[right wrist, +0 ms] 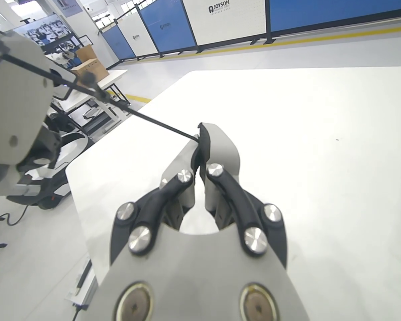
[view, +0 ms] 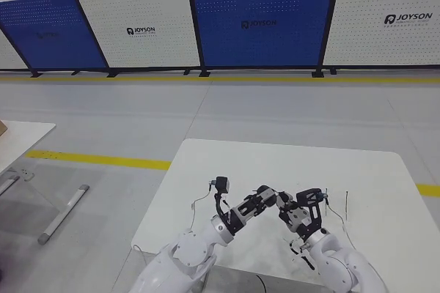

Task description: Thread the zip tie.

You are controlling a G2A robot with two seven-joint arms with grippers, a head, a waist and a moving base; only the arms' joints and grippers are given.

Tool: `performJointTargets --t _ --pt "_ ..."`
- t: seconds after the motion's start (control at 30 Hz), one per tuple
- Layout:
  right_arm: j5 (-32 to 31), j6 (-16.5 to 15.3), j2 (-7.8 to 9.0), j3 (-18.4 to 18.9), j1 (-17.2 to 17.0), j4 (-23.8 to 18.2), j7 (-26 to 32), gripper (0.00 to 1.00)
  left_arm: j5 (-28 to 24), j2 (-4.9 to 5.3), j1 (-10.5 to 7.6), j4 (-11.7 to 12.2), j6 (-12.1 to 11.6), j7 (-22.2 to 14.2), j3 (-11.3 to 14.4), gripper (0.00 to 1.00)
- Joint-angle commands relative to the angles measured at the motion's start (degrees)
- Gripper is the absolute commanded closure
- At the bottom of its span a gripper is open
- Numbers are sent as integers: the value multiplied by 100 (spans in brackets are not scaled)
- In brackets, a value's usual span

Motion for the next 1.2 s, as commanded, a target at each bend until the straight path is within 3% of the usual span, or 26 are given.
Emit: performJointTargets --t 0.0,0.3,0.37,0.4,0.67,0.9,1.03,1.17 --pt "-2 1 1 3 5 12 -4 100 12 3 14 -28 -5 -3 -4 100" --pt "-11 10 3 -5 -5 -9 -24 100 17 9 49 -45 10 65 -31 100" --pt "24 -14 5 6 -5 -15 -2 13 33 4 35 2 20 178 -52 100" --pt "38 -15 7 19 -7 -22 -8 0 47 1 26 26 17 238 -59 100" --pt "496 -58 27 310 -141 -196 -296 0 -238 -36 -66 242 -139 523 -123 100" --pt "1860 -492 107 1251 -562 -547 -730 0 -365 -18 9 419 -237 755 -418 100" --pt "2498 -640 152 1748 -810 -565 -776 0 -233 -4 73 494 -132 968 -575 100" --pt "2498 -640 152 1748 -810 -565 -776 0 -233 -4 73 494 -132 968 -575 100"
